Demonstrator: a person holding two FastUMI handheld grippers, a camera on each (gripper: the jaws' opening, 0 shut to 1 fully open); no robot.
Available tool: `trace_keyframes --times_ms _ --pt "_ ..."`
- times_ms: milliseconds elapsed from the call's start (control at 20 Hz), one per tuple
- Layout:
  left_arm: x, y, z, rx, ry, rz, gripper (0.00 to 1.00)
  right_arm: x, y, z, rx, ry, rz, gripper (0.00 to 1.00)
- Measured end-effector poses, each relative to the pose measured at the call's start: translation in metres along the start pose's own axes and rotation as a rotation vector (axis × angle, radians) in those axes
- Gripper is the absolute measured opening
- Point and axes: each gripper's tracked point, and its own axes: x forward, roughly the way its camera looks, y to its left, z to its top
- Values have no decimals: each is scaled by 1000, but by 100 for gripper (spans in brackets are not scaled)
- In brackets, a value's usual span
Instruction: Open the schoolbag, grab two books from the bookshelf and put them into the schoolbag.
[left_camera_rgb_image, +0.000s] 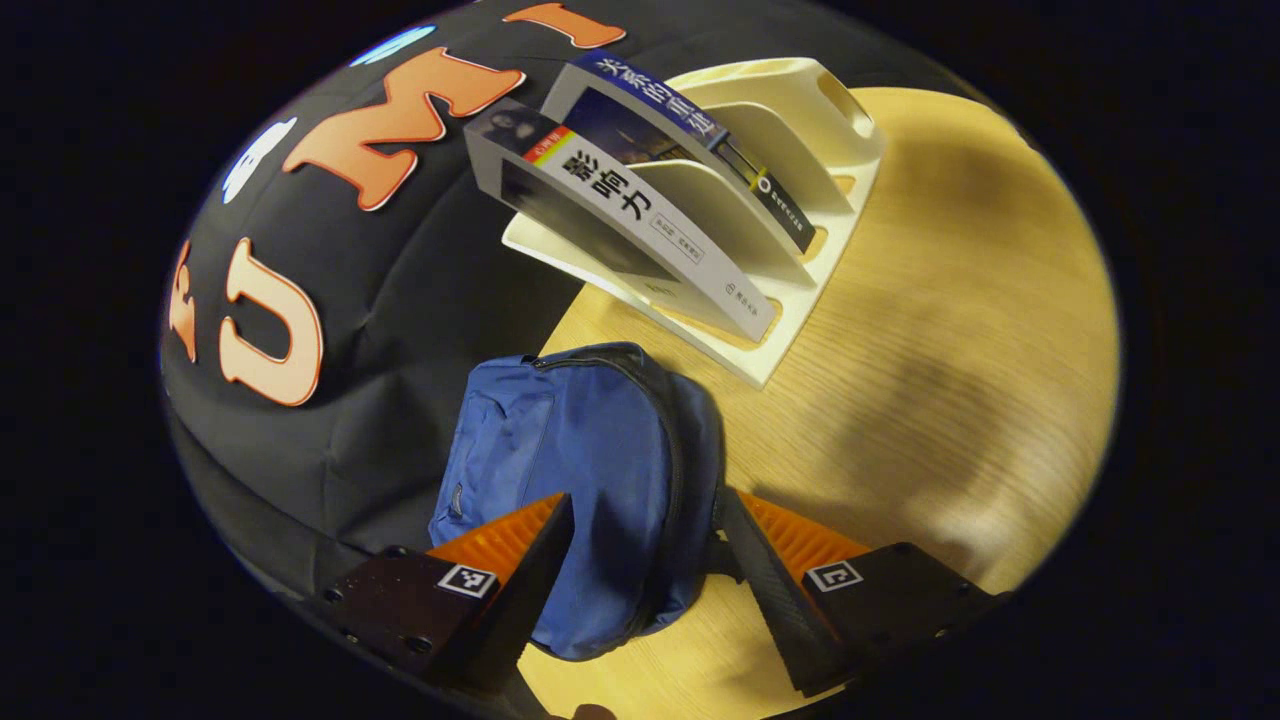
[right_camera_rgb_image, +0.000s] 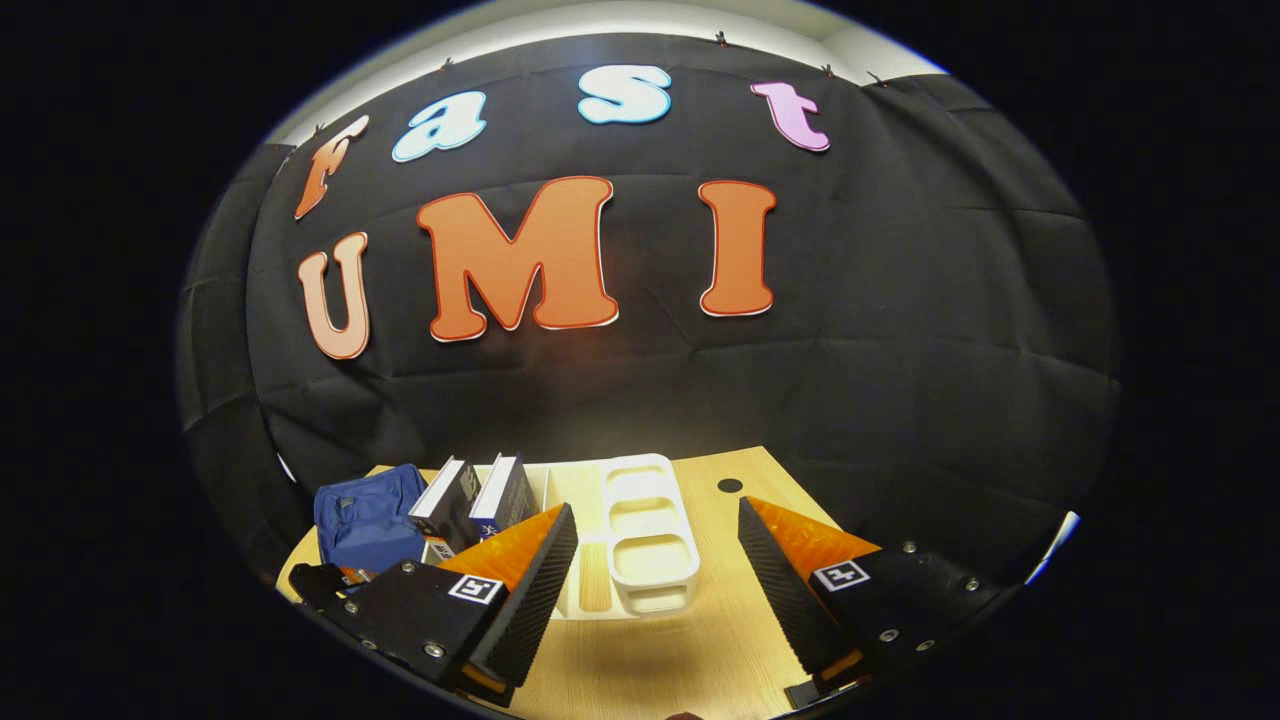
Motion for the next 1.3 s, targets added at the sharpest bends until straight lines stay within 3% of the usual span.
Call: trace_keyframes --times_ms 400,700,1050,1100,1200,1300 --pt "-6 39 6 112 3 82 96 9 0 -9 16 26 22 97" --pt "-2 66 -7 48 72 114 96 10 -4 -11 42 31 28 97" --pt "16 104 -2 77 85 150 93 12 -14 -15 50 43 10 97" --pt "19 104 -4 67 95 139 81 13 -14 -15 63 49 10 97" --pt "26 102 -7 52 106 130 72 15 -14 -15 81 53 11 97" --pt "33 94 -12 51 130 94 33 16 -15 -13 75 49 3 97"
